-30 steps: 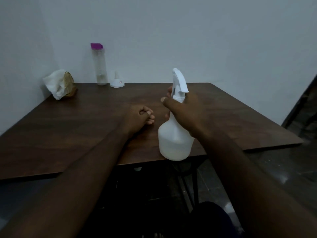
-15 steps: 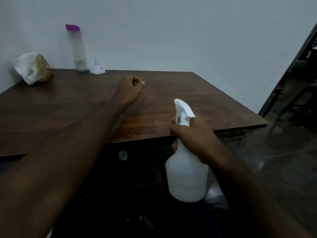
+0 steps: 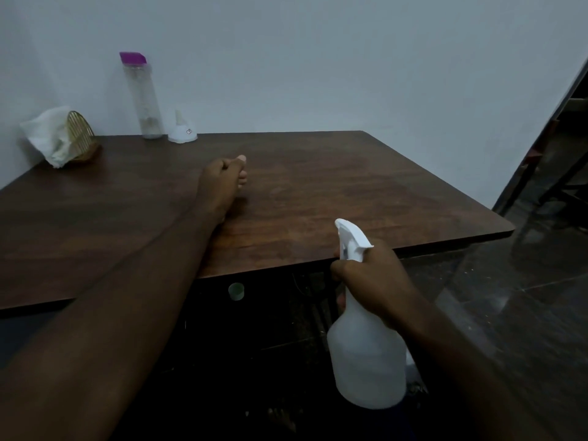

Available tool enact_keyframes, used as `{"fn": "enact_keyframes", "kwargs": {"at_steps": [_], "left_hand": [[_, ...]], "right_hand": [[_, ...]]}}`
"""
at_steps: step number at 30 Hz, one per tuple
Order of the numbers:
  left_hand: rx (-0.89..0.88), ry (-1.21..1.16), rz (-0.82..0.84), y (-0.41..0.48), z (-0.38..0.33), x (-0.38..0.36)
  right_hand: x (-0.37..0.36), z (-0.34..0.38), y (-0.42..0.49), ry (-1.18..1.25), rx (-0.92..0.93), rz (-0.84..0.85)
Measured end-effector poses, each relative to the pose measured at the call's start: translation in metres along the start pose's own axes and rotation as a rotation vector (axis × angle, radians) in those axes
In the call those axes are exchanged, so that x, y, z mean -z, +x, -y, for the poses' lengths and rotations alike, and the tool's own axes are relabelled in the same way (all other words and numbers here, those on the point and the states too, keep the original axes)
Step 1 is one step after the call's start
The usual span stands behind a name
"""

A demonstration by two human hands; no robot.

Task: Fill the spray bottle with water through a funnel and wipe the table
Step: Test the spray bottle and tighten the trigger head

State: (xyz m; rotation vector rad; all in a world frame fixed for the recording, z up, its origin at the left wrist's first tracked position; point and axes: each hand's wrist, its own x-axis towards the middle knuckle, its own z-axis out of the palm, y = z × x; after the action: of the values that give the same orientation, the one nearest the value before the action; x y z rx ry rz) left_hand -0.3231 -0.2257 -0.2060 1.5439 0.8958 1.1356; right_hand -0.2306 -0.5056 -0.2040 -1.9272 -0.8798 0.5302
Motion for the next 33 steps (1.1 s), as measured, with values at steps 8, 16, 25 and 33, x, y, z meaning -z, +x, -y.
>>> {"fn": "enact_keyframes", "kwargs": {"at_steps": [8, 16, 25, 33], "left_hand": [[-0.037, 0.044, 0.094, 0.002, 0.004, -0.003], [-0.052, 0.039, 0.112, 0.0, 0.006, -0.005], [-0.059, 0.04, 0.122, 0.004, 0.011, -0.004], [-0.061, 0.065, 0.143, 0.004, 0.01, -0.004]], "right_hand": [[0.003, 0.005, 0.001, 0.006, -0.046, 0.012], [0.001, 0.005, -0.009, -0.009, -0.058, 0.021], [0.001, 0.003, -0.013, -0.011, -0.064, 0.011], [0.001, 0.004, -0.015, -0.022, -0.052, 0.014]]}}
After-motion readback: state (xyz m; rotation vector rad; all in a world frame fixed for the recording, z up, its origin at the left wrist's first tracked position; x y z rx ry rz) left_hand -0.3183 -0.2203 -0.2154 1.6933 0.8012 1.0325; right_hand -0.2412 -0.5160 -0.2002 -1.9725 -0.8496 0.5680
